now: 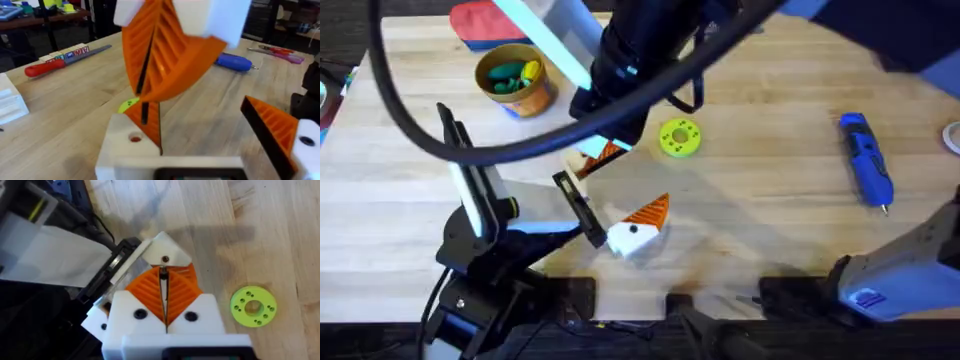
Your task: Pick up the gripper from the table and insert it into the empty holder that is missing its gripper. Then pick up a screw, insert it into the mounting hole, and use the screwdriver to tighten it. Finally, clean up the table by picking up the vegetable and placing it into the bucket.
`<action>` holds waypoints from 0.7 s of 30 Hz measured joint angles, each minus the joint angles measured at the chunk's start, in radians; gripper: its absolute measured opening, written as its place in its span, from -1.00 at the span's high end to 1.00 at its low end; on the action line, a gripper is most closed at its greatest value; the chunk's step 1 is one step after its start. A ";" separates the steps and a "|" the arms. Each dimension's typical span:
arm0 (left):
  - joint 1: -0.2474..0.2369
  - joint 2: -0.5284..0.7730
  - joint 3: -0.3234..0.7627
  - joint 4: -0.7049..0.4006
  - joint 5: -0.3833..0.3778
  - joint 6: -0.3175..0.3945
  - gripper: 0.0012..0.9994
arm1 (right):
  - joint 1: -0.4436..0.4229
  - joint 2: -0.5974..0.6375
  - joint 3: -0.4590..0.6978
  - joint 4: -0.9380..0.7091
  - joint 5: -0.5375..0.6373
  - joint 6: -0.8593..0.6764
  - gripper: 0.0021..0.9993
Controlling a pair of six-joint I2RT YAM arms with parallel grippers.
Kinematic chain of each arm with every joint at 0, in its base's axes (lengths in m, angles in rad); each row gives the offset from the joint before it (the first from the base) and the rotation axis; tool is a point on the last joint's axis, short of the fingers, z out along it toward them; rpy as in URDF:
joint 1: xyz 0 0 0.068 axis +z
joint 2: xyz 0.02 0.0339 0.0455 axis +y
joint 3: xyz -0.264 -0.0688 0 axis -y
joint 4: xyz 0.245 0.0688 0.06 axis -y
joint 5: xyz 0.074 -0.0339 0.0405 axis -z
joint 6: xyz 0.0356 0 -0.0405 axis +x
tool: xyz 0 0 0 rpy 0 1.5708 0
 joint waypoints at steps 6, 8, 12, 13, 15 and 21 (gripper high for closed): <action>0.000 0.000 0.000 0.000 0.000 0.000 -0.97 | 0.000 -0.026 0.014 0.001 0.000 0.000 1.00; 0.000 0.000 0.000 0.000 0.000 0.000 -0.97 | 0.000 -0.026 0.015 0.001 0.000 0.000 1.00; 0.000 0.000 0.000 0.000 0.000 0.000 -0.97 | 0.000 -0.025 0.015 0.000 0.000 0.000 1.00; 0.000 0.000 0.000 0.000 0.000 0.000 -0.97 | 0.000 -0.025 0.015 0.000 0.000 0.000 1.00; 0.000 0.000 0.000 0.000 0.000 0.000 -0.97 | 0.000 -0.023 0.015 0.000 0.000 0.000 1.00; 0.000 0.000 0.000 0.000 0.000 0.000 -0.97 | 0.011 -0.003 0.015 0.001 0.000 0.000 1.00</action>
